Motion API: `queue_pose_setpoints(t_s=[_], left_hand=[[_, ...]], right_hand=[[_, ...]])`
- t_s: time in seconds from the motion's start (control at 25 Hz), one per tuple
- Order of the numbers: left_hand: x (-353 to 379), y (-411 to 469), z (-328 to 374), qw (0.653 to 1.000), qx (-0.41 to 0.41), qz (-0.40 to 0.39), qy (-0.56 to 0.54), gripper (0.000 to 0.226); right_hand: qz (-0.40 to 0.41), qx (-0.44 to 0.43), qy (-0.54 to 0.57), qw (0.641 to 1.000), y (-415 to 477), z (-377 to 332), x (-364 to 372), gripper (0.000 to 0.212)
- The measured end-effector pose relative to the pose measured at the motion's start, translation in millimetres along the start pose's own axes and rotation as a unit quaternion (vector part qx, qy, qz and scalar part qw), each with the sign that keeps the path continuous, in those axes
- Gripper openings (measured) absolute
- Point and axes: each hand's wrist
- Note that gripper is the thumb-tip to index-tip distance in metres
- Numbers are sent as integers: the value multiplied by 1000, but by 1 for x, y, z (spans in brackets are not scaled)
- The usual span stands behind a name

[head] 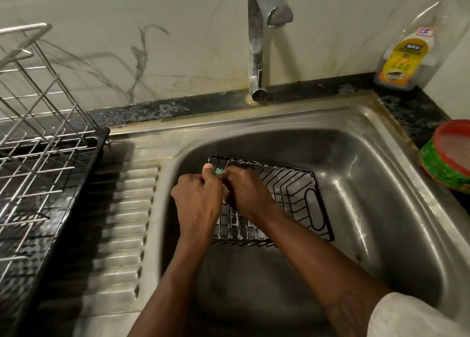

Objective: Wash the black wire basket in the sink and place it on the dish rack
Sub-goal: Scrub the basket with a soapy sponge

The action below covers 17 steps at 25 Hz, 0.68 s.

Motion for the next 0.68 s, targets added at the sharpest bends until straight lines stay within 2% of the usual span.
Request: queue_pose_setpoints(t_s=[0.08,0.12,0.24,0.32,0.4,0.56,0.6,0.68], left_hand=[[0,0,-1,1000,4,4,8,66],[1,2,-3,1000,1,3,7,66],[3,4,-7,1000,-21,-9,-9,64],[2,5,-7,999,-33,-17,-12,63],[0,6,-7,999,-42,-19,-8,62],[-2,6,-8,999,-34,-16,-8,62],[-2,6,-9,999,-35,-20,-9,62],[-3,5,-8,999,-40,-23,-9,62]], right_hand=[[-10,5,-11,1000,-1,0,-4,13],[14,-11,-27,999,-1,0,-8,15],[154,-84,-73,982,0,6,-15,19],[196,-102,-76,972,-2,9,-16,23],[147,-79,-95,981,-3,9,-12,23],[-26,-23,-115,993,-3,7,-6,19],[-42,-13,-120,992,-3,8,-8,18],[-24,-14,-127,992,-6,14,-12,19]])
Point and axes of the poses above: each hand's wrist, its own y-axis towards the middle knuckle, its own x-axis out of the palm, z = x × y, and after that the axes turned 3 degrees about x, right-handed
